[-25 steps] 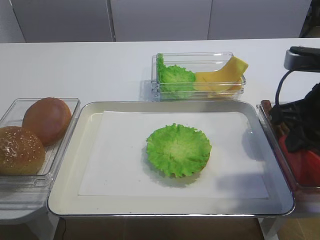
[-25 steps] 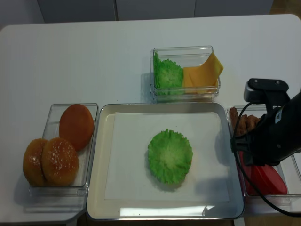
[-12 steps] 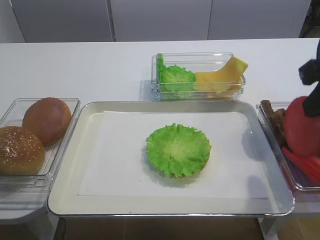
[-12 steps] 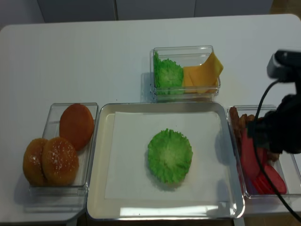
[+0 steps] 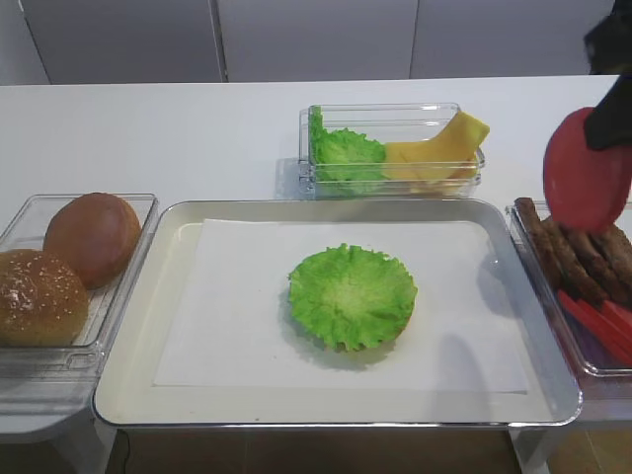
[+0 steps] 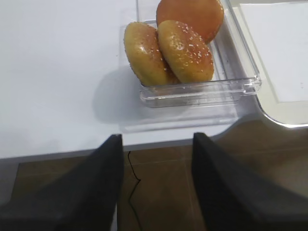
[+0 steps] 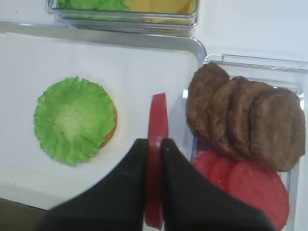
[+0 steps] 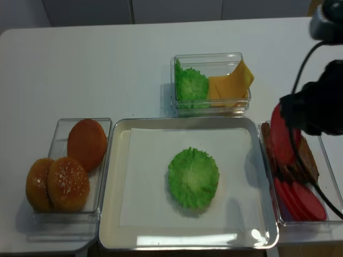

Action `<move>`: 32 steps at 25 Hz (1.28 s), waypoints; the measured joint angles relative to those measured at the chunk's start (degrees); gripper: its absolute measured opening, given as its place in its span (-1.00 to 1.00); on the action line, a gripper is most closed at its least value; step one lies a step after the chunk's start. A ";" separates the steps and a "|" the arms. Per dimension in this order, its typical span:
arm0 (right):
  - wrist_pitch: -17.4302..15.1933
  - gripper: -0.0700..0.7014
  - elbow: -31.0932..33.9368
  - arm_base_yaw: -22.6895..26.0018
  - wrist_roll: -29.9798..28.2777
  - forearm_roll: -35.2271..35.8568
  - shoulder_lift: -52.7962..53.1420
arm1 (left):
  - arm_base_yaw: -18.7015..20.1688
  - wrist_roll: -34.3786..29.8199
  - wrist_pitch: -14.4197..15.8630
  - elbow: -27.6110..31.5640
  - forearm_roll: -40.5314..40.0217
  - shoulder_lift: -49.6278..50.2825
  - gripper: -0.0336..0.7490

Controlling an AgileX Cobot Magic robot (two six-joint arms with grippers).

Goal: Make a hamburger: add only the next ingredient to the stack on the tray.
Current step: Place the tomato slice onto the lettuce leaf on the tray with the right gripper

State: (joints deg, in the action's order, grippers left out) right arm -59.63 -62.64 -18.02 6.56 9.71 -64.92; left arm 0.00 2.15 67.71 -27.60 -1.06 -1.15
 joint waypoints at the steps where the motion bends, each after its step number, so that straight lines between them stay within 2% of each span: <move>1: 0.41 -0.70 -0.24 -1.82 0.73 -0.85 -0.88 | 0.00 0.00 0.00 0.00 0.00 0.00 -0.04; 4: 2.32 -0.70 -0.23 -7.38 3.59 -3.98 -4.40 | 0.00 0.00 0.00 0.00 0.00 0.00 -0.04; 9: 7.69 -0.70 -0.23 -15.22 5.57 -7.53 -11.44 | 0.00 0.00 0.00 0.00 0.00 0.00 -0.04; 15: 13.47 -0.70 -0.23 -20.86 5.75 -12.52 -19.03 | 0.00 0.00 0.00 0.00 0.00 0.00 -0.04; 17: 14.46 -0.70 -0.34 -21.79 5.75 -13.84 -20.53 | 0.00 0.00 0.00 0.00 0.00 0.00 -0.04; 25: 15.06 -0.70 -0.70 -21.96 5.75 -17.11 -21.87 | 0.00 0.00 0.00 0.00 0.00 0.00 -0.04; 32: 15.24 -0.70 -0.70 -21.96 5.75 -17.02 -22.14 | 0.00 0.00 0.00 0.00 0.00 0.00 -0.04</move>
State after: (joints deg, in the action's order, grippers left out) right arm -44.38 -63.33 -39.98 12.31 -7.32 -87.06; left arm 0.00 2.15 67.71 -27.60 -1.06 -1.15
